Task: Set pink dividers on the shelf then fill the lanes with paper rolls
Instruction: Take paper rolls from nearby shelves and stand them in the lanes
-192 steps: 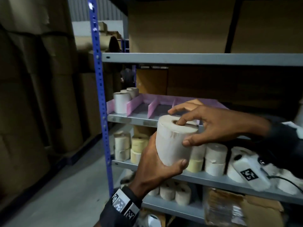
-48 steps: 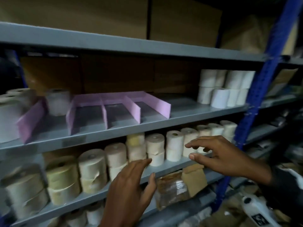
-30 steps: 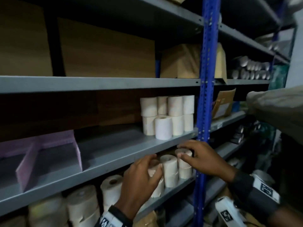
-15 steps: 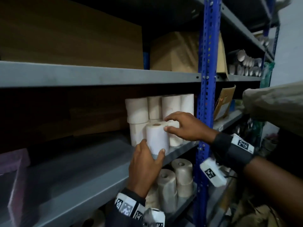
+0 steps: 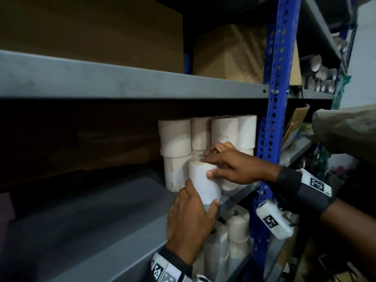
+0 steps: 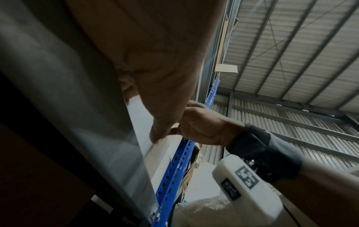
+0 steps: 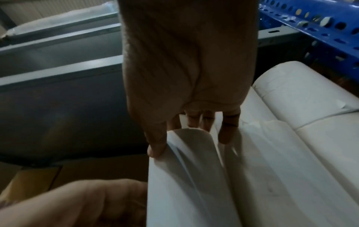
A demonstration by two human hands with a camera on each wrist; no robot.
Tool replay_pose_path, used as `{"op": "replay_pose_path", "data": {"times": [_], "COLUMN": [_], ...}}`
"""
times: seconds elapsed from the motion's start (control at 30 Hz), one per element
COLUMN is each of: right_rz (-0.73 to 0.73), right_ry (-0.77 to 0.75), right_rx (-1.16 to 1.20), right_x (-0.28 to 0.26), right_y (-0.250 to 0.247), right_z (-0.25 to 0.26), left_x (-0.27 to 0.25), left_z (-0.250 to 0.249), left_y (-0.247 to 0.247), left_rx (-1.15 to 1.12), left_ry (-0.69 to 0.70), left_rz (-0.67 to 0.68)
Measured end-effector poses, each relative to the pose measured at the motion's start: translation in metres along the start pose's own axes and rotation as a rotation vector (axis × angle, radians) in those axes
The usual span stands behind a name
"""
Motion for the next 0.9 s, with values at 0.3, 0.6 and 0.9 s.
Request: {"op": "replay_pose_path", "data": {"times": [0.3,0.6,0.9], "right_rz": [-0.198,-0.149,0.004], "right_ry": [-0.168,-0.239,-0.476], "right_rx": [0.013,0.129,0.408], "right_x": [-0.074,-0.141,-0.188], "right_y": [-0.029,-0.048,0.002], "right_z": [0.066,0.152,0.246], "left_x": [-0.028,-0.127,-0.305], "left_z": [-0.007,-0.027,-0.025], "left_y": [-0.017,-0.049,-0.082], "left_rx": [-0.242,-0.537,-0.476], "left_ry": [0.25,0.343,0.175], "left_rz": [-0.094,-0.2,-0.308]}}
Point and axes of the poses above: each hand's wrist, its own x-axis towards the middle knuckle, its own y-axis out of the palm, z = x × y, the point moved 5 cm from there along x, towards the middle knuckle, and after that the axes turned 13 degrees about z, right-handed, at the moved point
